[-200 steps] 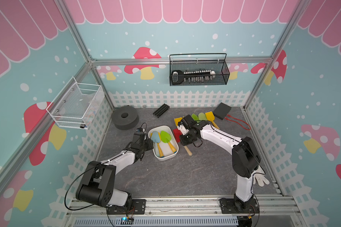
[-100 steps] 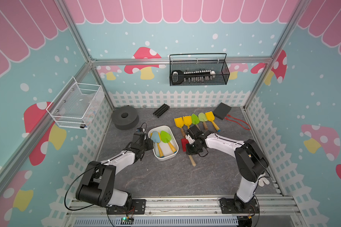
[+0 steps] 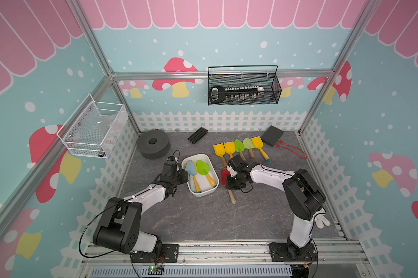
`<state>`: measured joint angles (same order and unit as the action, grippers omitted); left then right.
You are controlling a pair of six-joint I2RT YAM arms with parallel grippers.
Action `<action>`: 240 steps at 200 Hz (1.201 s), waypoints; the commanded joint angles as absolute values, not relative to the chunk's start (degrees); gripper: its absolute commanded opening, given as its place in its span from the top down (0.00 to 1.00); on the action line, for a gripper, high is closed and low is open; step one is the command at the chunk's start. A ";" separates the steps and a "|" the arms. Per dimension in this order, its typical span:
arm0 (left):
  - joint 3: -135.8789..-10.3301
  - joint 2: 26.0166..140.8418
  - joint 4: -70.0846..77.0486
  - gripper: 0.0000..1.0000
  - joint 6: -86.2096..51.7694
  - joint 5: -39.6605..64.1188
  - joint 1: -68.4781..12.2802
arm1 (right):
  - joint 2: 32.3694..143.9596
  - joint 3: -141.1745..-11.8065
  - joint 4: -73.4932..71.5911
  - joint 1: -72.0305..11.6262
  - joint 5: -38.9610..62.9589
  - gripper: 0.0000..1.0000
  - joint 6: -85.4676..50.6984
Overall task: Take the shovel out of the storage box
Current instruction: Place the shovel at the center of the board.
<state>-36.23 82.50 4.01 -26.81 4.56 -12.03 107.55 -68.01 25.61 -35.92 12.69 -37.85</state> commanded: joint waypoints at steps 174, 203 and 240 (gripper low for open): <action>-36.02 83.12 4.98 0.61 -27.29 5.43 -12.12 | 107.46 -68.74 24.87 -36.13 9.45 0.63 -38.72; -35.87 83.06 5.13 0.62 -27.27 5.24 -12.08 | 104.99 -69.46 26.55 -36.13 8.45 0.64 -36.87; -35.87 82.63 4.82 0.61 -27.15 4.93 -12.12 | 102.56 -71.99 29.74 -36.43 6.49 0.66 -32.50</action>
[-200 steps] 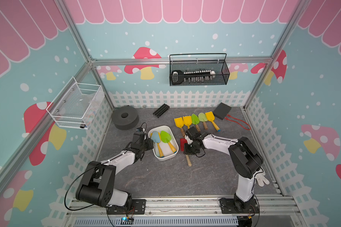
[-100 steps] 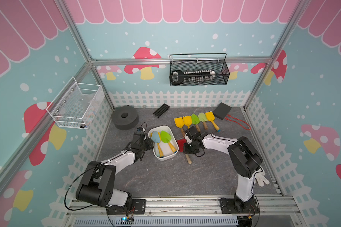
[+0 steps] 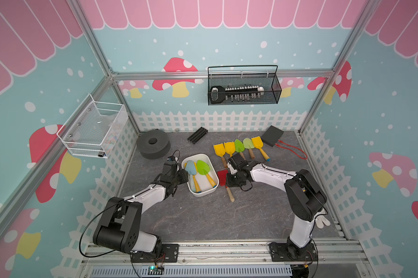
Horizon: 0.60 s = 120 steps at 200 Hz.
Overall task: Take the shovel out of the storage box
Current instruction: Place the shovel at the center of the board.
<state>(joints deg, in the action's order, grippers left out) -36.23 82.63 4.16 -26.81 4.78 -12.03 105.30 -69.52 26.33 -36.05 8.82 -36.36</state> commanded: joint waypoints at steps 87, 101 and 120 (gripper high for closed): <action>-36.29 82.31 3.78 0.61 -26.81 4.85 -12.11 | 101.49 -80.57 32.10 -36.65 11.34 0.63 -21.44; -36.05 81.96 3.84 0.61 -26.80 4.32 -12.09 | 102.21 -82.52 32.71 -36.67 12.40 0.60 -20.03; -35.99 81.91 3.88 0.61 -26.76 4.20 -12.04 | 103.33 -85.11 33.17 -36.83 14.13 0.58 -18.39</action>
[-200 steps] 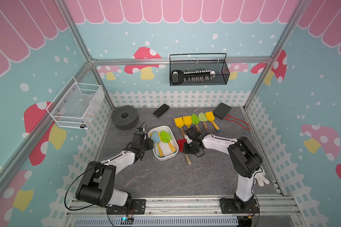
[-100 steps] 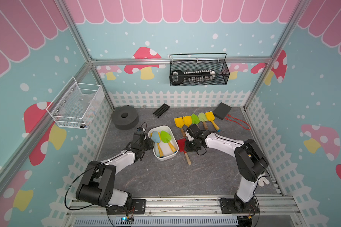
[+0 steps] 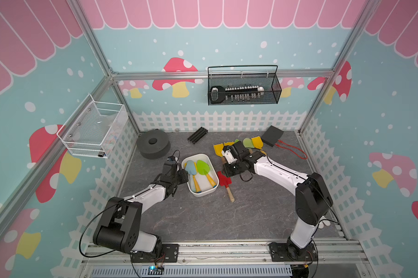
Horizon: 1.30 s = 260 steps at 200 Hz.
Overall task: Take the shovel out of the storage box
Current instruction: Place the shovel at the center of the board, then pick up the shovel from the storage box.
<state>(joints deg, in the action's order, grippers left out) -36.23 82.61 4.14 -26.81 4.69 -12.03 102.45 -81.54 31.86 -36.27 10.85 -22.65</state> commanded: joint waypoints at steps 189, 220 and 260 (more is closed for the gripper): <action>-37.34 83.77 2.66 0.57 -26.59 4.37 -12.04 | 129.45 -121.47 53.13 -46.89 -5.78 0.49 -10.53; -36.73 82.98 2.99 0.58 -26.83 3.07 -12.11 | 134.36 -127.84 57.50 -47.85 -8.57 0.49 -10.46; -36.91 82.85 2.58 0.57 -26.65 3.22 -12.04 | 139.11 -132.04 60.64 -48.08 -9.26 0.48 -12.27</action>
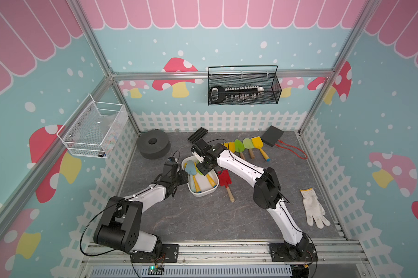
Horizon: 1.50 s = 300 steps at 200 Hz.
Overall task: Take the shovel out of the storage box
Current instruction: Pick up the shovel from the storage box.
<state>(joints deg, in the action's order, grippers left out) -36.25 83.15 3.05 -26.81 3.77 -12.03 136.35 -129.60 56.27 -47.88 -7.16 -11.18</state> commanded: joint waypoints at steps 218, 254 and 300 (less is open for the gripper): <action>-36.43 82.12 3.12 0.57 -26.98 3.63 -11.95 | 151.04 -138.53 65.29 -49.31 -6.84 0.72 -18.98; -36.48 82.30 3.12 0.57 -26.98 3.71 -11.95 | 150.23 -139.30 65.29 -49.31 -7.79 0.78 -19.94; -36.84 82.53 2.73 0.57 -26.83 4.11 -11.95 | 149.07 -140.07 64.56 -49.22 -7.72 0.92 -20.92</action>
